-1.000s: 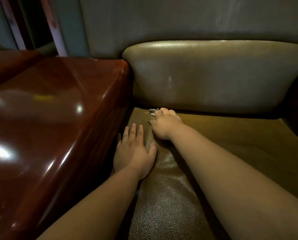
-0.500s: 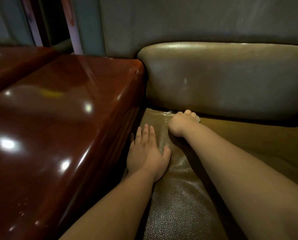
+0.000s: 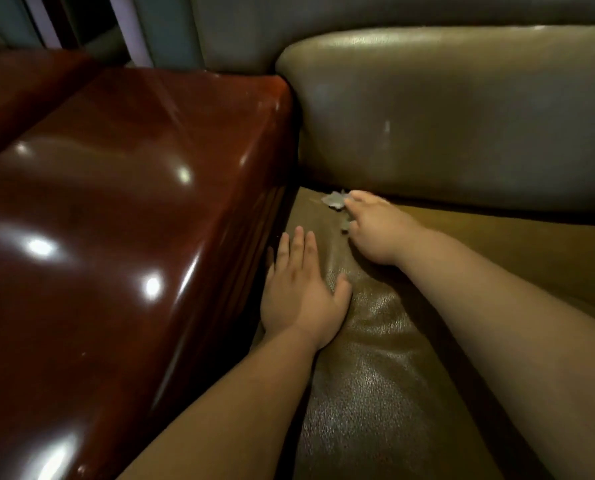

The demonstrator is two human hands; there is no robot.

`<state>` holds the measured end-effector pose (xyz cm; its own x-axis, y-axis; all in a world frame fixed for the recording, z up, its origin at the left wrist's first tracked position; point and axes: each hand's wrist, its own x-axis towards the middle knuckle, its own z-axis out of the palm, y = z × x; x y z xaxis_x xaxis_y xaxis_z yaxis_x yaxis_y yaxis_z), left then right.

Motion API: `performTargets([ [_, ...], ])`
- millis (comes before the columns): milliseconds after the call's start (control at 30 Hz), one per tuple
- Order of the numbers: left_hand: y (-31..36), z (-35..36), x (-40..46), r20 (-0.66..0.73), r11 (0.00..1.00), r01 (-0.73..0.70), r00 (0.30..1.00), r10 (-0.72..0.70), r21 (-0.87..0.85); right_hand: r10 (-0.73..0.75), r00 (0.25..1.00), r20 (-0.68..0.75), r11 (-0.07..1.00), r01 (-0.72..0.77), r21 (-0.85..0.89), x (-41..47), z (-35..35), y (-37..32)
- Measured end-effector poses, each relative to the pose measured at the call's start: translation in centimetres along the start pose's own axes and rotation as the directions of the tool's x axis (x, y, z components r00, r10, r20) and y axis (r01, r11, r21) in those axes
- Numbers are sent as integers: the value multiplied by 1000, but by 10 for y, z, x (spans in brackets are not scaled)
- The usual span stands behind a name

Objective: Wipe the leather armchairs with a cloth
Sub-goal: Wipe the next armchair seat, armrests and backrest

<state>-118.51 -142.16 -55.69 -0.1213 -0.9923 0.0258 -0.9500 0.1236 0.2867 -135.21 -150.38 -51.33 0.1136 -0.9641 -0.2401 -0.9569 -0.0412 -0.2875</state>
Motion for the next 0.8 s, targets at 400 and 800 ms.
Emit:
performTargets([
  [400, -6, 3, -1, 50, 996, 18, 999, -13, -89, -90, 996, 18, 990, 88, 111, 13, 6, -22],
  [800, -9, 8, 0, 79, 996, 38, 996, -31, -85, 56, 994, 96, 998, -56, 0, 38, 7, -47],
])
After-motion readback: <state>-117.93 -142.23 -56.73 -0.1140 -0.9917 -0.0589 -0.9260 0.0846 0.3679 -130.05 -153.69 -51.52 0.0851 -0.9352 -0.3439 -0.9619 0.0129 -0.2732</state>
